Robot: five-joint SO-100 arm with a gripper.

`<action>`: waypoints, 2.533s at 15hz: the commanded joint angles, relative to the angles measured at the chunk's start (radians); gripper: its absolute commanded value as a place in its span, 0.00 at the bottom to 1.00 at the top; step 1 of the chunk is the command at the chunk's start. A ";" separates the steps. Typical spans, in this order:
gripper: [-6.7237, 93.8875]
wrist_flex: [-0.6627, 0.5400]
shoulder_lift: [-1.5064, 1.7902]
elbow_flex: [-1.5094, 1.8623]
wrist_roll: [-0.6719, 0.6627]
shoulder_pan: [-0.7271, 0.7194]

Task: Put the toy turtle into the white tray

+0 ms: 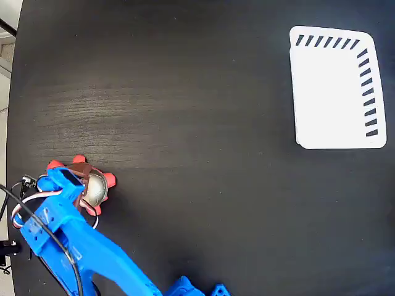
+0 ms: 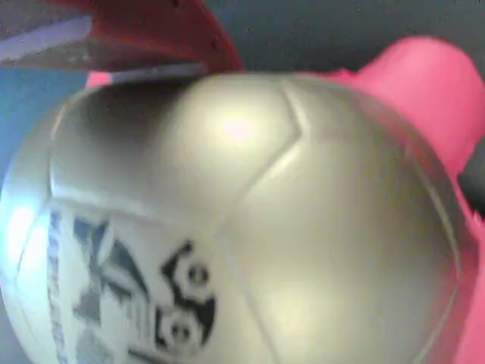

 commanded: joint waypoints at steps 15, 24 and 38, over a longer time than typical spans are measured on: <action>0.06 0.310 0.437 -0.308 -0.784 0.563; 0.06 0.512 0.229 -0.868 -1.060 1.104; 0.06 0.525 -0.538 -1.546 -1.051 1.439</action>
